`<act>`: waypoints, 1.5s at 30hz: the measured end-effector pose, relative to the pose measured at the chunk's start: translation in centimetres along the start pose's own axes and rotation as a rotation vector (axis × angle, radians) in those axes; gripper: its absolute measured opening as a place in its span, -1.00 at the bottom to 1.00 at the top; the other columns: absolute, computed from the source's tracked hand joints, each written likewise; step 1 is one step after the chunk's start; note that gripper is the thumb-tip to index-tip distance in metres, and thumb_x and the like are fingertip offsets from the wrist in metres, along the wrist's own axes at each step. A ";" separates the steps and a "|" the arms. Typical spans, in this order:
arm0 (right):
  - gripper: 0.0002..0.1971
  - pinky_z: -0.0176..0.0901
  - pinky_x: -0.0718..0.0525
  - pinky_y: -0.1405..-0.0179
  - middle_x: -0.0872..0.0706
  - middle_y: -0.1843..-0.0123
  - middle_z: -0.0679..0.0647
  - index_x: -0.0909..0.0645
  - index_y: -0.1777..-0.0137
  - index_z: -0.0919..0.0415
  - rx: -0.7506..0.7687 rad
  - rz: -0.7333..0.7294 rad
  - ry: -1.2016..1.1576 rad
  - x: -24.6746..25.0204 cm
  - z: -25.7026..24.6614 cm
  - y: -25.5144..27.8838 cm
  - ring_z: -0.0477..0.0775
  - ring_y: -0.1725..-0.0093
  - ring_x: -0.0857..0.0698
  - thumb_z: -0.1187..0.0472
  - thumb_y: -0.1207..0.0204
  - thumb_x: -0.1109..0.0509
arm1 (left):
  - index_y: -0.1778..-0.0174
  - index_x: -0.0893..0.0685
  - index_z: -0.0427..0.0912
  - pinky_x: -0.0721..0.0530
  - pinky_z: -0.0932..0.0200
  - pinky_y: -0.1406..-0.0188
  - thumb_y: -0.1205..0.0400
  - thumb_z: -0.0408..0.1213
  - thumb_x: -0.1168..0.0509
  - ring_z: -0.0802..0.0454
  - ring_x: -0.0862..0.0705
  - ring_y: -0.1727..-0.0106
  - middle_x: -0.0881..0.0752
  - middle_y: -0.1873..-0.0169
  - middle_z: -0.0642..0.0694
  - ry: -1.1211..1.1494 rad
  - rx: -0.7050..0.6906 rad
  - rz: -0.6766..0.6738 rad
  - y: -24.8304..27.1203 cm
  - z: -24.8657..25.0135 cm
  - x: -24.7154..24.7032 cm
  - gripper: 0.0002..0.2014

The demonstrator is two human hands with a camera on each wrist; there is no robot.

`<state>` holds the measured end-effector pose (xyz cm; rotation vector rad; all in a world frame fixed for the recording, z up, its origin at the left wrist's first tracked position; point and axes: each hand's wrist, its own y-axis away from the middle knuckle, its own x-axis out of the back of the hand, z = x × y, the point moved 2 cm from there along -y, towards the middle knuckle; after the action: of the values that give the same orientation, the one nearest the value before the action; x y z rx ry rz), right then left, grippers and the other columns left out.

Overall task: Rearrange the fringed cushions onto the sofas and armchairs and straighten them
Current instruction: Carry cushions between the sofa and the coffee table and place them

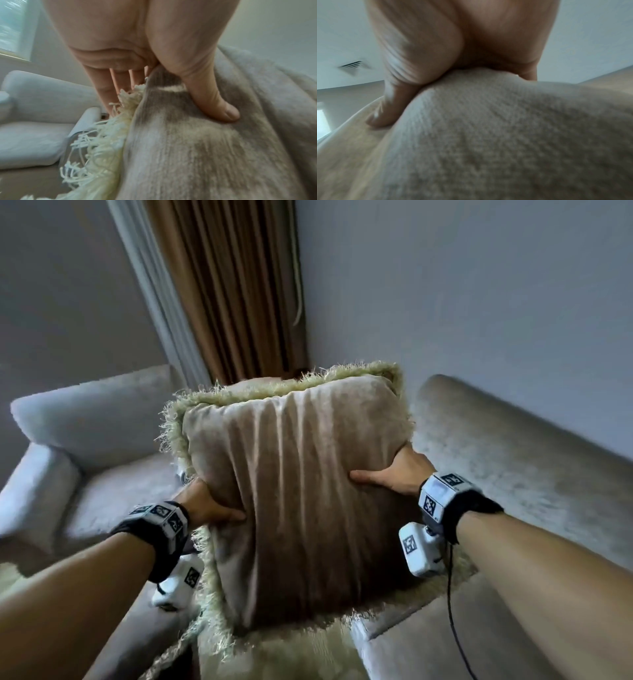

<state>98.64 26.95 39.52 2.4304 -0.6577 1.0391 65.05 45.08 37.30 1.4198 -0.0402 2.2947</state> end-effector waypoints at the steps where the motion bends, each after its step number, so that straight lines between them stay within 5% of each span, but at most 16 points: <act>1: 0.55 0.04 -0.54 -0.50 -0.55 -0.55 0.17 -0.19 -0.68 0.33 -0.059 0.035 0.000 0.8 1.8 0.5 0.25 -0.47 -0.59 -0.69 0.20 -0.50 | 0.29 -0.67 -0.12 -0.51 0.19 0.41 -0.08 0.08 -0.79 -0.06 -0.71 0.23 -0.68 0.40 0.00 -0.041 -0.035 -0.022 -1.3 1.9 -0.6 -0.46; 5: 0.67 0.08 -0.56 -0.48 -0.58 -0.54 0.18 -0.12 -0.71 0.34 -0.251 0.160 -0.047 3.2 8.3 3.9 0.26 -0.46 -0.61 -0.77 0.33 -0.40 | 0.33 -0.76 -0.22 -0.52 0.15 0.42 -0.03 0.32 -0.69 0.01 -0.71 0.35 -0.71 0.46 -0.06 -0.215 -0.192 -0.116 -5.1 8.9 -4.1 -0.34; 9: 0.58 0.09 -0.56 -0.48 -0.55 -0.57 0.21 -0.07 -0.71 0.39 -0.444 0.300 -0.109 4.5 14.4 9.6 0.29 -0.49 -0.59 -0.68 0.15 -0.49 | 0.29 -0.83 -0.18 -0.57 0.19 0.41 0.02 0.39 -0.64 0.03 -0.72 0.33 -0.73 0.52 0.01 -0.257 -0.407 -0.256 -5.8 16.1 -9.3 -0.31; 12: 0.60 0.10 -0.56 -0.49 -0.52 -0.59 0.23 -0.03 -0.72 0.39 -0.576 0.390 -0.144 5.3 18.5 14.3 0.31 -0.51 -0.57 -0.67 0.15 -0.50 | 0.37 -0.85 0.05 -0.45 0.47 0.52 -0.02 0.33 -0.66 0.21 -0.67 0.40 -0.66 0.70 0.23 -0.232 -0.536 -0.401 -4.5 21.1 -13.5 -0.52; 15: 0.60 0.09 -0.56 -0.50 -0.52 -0.59 0.23 -0.02 -0.72 0.38 -0.696 0.480 -0.168 6.5 22.5 18.7 0.32 -0.51 -0.56 -0.66 0.15 -0.52 | 0.36 -0.86 0.35 -0.60 0.31 0.26 0.27 0.63 -0.47 0.23 -0.75 0.27 -0.79 0.50 0.27 -0.199 -0.660 -0.510 -3.1 26.0 -18.2 -0.33; 19: 0.63 0.11 -0.60 -0.45 -0.56 -0.56 0.18 -0.06 -0.71 0.33 -0.813 0.568 -0.201 8.3 28.2 22.9 0.30 -0.47 -0.60 -0.70 0.25 -0.51 | 0.33 -0.86 0.35 -0.58 0.30 0.24 0.04 0.38 -0.59 0.30 -0.74 0.21 -0.77 0.48 0.36 -0.257 -0.758 -0.604 0.1 32.8 -24.0 -0.59; 22: 0.70 0.18 -0.62 -0.44 -0.59 -0.55 0.12 -0.09 -0.72 0.22 -0.868 0.621 -0.264 9.1 34.1 24.4 0.26 -0.46 -0.62 -0.75 0.42 -0.48 | 0.30 -0.89 0.27 -0.58 0.29 0.28 0.00 0.38 -0.62 0.23 -0.76 0.22 -0.81 0.44 0.24 -0.294 -0.760 -0.650 1.7 37.5 -28.9 -0.56; 26: 0.60 0.13 -0.60 -0.47 -0.61 -0.51 0.10 -0.16 -0.70 0.20 -0.898 0.678 -0.335 9.9 41.8 24.7 0.23 -0.46 -0.61 -0.69 0.32 -0.55 | 0.17 -0.90 0.01 -0.76 0.05 0.07 0.24 0.46 -0.61 0.03 -0.81 0.12 -0.86 0.29 0.04 -0.305 -0.709 -0.654 1.2 42.8 -37.5 -0.19; 30: 0.40 0.04 -0.58 -0.48 -0.60 -0.49 0.03 -0.20 -0.67 0.12 -0.908 0.691 -0.396 8.4 50.5 23.5 0.16 -0.46 -0.61 -0.56 0.13 -0.65 | 0.22 -0.64 0.01 -0.66 0.04 -0.01 -0.02 0.10 -0.79 -0.17 -0.76 -0.06 -0.76 0.18 -0.09 -0.291 -0.664 -0.671 1.2 46.4 -46.7 -0.42; 35: 0.31 0.04 -0.53 -0.51 -0.61 -0.49 0.03 -0.27 -0.63 0.09 -0.964 0.754 -0.470 5.2 59.5 21.8 0.13 -0.47 -0.59 -0.45 0.10 -0.71 | -0.18 -0.65 -0.15 -0.65 -0.05 -0.05 -0.10 0.11 -0.77 -0.31 -0.72 -0.20 -0.80 -0.10 -0.19 -0.282 -0.648 -0.656 0.3 47.6 -57.2 -0.20; 41: 0.33 -0.12 -0.40 -0.53 -0.54 -0.53 0.01 -0.20 -0.67 0.04 -1.041 0.892 -0.502 0.6 65.6 20.6 0.04 -0.51 -0.51 -0.27 0.10 -0.81 | -0.24 -0.62 -0.24 -0.68 -0.13 -0.15 -0.14 0.05 -0.78 -0.33 -0.69 -0.26 -0.77 -0.17 -0.26 -0.314 -0.595 -0.651 -0.6 48.9 -65.8 -0.17; 45: 0.17 -0.04 -0.46 -0.57 -0.59 -0.45 -0.09 -0.37 -0.54 -0.02 -1.036 0.877 -0.520 -1.4 67.6 19.0 -0.06 -0.46 -0.55 -0.33 0.10 -0.78 | -0.06 -0.76 -0.14 -0.68 -0.02 0.08 -0.10 0.09 -0.77 -0.23 -0.74 -0.06 -0.82 0.03 -0.13 -0.335 -0.561 -0.641 -2.6 49.0 -69.4 -0.32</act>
<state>124.43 -24.35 -1.01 1.4107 -1.9377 0.1102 133.55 10.91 0.38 1.2557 -0.2666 1.3711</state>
